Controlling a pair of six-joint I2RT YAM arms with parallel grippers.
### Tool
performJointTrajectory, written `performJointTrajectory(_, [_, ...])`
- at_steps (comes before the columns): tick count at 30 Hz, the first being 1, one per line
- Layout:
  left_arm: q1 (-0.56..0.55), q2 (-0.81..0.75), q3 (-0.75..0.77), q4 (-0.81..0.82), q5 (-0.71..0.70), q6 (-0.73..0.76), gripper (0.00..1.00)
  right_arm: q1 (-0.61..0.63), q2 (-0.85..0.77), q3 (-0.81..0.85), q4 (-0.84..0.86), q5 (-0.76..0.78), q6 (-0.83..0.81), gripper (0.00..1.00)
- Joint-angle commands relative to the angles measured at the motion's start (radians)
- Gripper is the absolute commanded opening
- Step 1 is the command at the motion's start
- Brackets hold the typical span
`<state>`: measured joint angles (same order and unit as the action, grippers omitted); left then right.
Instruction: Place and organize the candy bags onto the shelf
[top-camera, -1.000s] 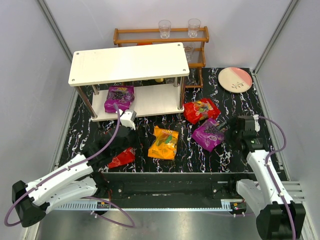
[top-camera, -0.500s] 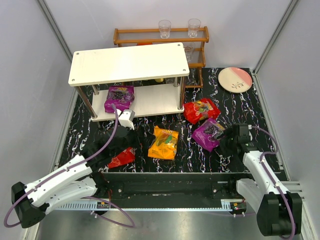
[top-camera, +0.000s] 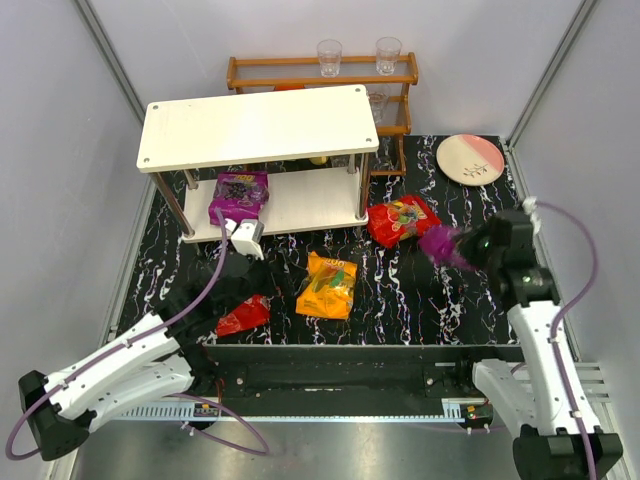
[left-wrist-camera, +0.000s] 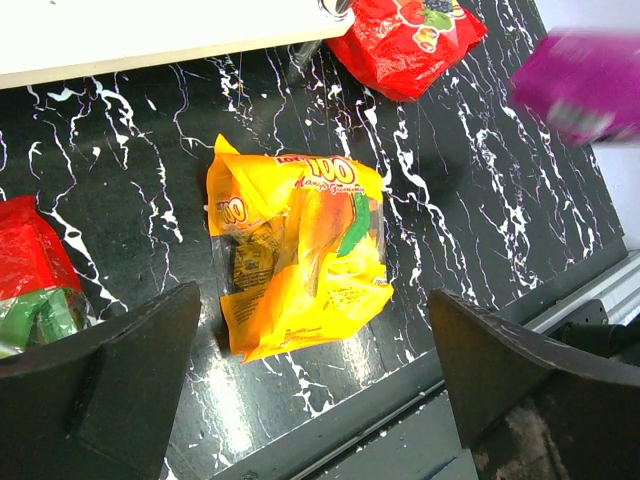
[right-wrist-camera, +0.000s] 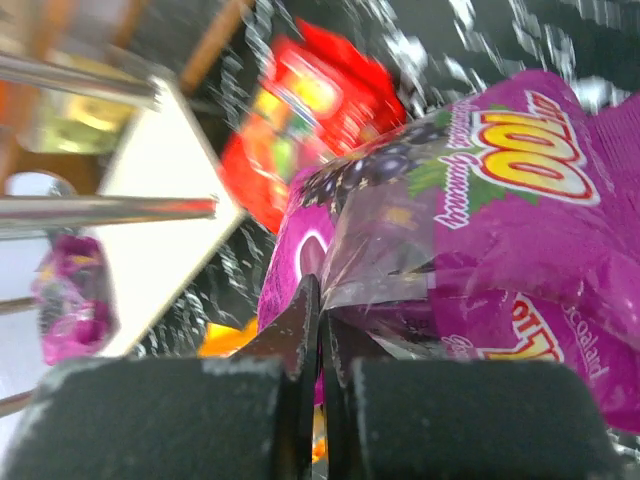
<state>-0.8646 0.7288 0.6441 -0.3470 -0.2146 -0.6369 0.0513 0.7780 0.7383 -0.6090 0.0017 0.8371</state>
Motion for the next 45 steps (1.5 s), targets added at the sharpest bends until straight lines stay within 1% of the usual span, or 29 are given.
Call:
performJointTrajectory(1, [0.006,-0.011,0.0,0.013,-0.012,-0.007,0.99,0.002,0.087,0.402,0.08,0.092,-0.191,0.0])
performJointTrajectory(2, [0.006,-0.012,-0.001,0.013,-0.011,-0.012,0.99,0.002,0.163,0.52,0.086,0.077,-0.226,0.0])
performJointTrajectory(6, [0.006,-0.032,-0.009,0.009,-0.009,-0.027,0.99,0.005,0.34,0.772,0.164,-0.093,-0.294,0.0])
performJointTrajectory(7, [0.004,-0.038,-0.011,0.009,-0.006,-0.026,0.99,0.022,0.374,0.821,0.176,-0.168,-0.308,0.0])
performJointTrajectory(8, [0.004,-0.048,-0.018,0.011,-0.006,-0.027,0.99,0.036,0.439,0.928,0.189,-0.199,-0.337,0.0])
performJointTrajectory(9, [0.006,-0.069,-0.021,0.009,-0.008,-0.027,0.99,0.053,0.475,0.982,0.19,-0.23,-0.358,0.0])
performJointTrajectory(10, [0.006,-0.08,-0.024,0.003,-0.011,-0.027,0.99,0.099,0.509,1.037,0.189,-0.28,-0.378,0.0])
performJointTrajectory(11, [0.004,-0.092,-0.027,0.0,-0.012,-0.027,0.99,0.123,0.571,1.138,0.189,-0.314,-0.418,0.0])
performJointTrajectory(12, [0.004,-0.11,-0.032,-0.003,-0.019,-0.027,0.99,0.151,0.604,1.186,0.189,-0.388,-0.434,0.0])
performJointTrajectory(13, [0.004,-0.12,-0.032,-0.013,-0.022,-0.027,0.99,0.175,0.638,1.231,0.186,-0.413,-0.443,0.0])
performJointTrajectory(14, [0.006,-0.126,-0.034,-0.018,-0.025,-0.029,0.99,0.224,0.7,1.313,0.181,-0.434,-0.446,0.0])
performJointTrajectory(15, [0.006,-0.137,-0.037,-0.023,-0.028,-0.029,0.99,0.245,0.731,1.349,0.184,-0.477,-0.446,0.0])
performJointTrajectory(18, [0.006,-0.16,-0.047,-0.029,-0.032,-0.033,0.99,0.334,0.863,1.484,0.173,-0.523,-0.437,0.0])
performJointTrajectory(19, [0.006,-0.166,-0.057,-0.029,-0.032,-0.038,0.99,0.361,0.901,1.524,0.16,-0.531,-0.437,0.0])
performJointTrajectory(20, [0.004,-0.173,-0.061,-0.029,-0.032,-0.046,0.99,0.383,0.979,1.606,0.128,-0.537,-0.446,0.0])
performJointTrajectory(21, [0.004,-0.187,-0.067,-0.029,-0.034,-0.05,0.99,0.43,1.018,1.648,0.111,-0.549,-0.449,0.0])
performJointTrajectory(22, [0.006,-0.195,-0.078,-0.027,-0.04,-0.055,0.99,0.449,1.061,1.691,0.097,-0.555,-0.446,0.0])
performJointTrajectory(23, [0.004,-0.21,-0.083,-0.029,-0.042,-0.06,0.99,0.462,1.14,1.769,0.077,-0.568,-0.441,0.0])
performJointTrajectory(25, [0.006,-0.223,-0.09,-0.032,-0.043,-0.063,0.99,0.502,1.217,1.835,0.075,-0.624,-0.425,0.0])
performJointTrajectory(26, [0.004,-0.23,-0.093,-0.038,-0.043,-0.067,0.99,0.512,1.288,1.893,0.078,-0.643,-0.406,0.0])
performJointTrajectory(28, [0.006,-0.243,-0.096,-0.049,-0.046,-0.069,0.99,0.536,1.349,1.96,0.098,-0.695,-0.383,0.0])
performJointTrajectory(29, [0.006,-0.252,-0.096,-0.05,-0.048,-0.07,0.99,0.544,1.403,1.975,0.104,-0.707,-0.377,0.0])
performJointTrajectory(31, [0.006,-0.255,-0.101,-0.058,-0.051,-0.072,0.99,0.561,1.454,1.992,0.138,-0.739,-0.369,0.0])
performJointTrajectory(33, [0.004,-0.259,-0.109,-0.066,-0.054,-0.078,0.99,0.568,1.478,1.989,0.163,-0.781,-0.362,0.0])
performJointTrajectory(38, [0.006,-0.284,-0.129,-0.063,-0.062,-0.095,0.99,0.568,1.566,2.0,0.293,-0.925,-0.253,0.0])
performJointTrajectory(40, [0.004,-0.289,-0.133,-0.064,-0.063,-0.096,0.99,0.573,1.598,2.007,0.345,-0.954,-0.201,0.0])
performJointTrajectory(45, [0.006,-0.284,-0.136,-0.063,-0.062,-0.096,0.99,0.594,1.649,2.035,0.38,-0.985,-0.155,0.0])
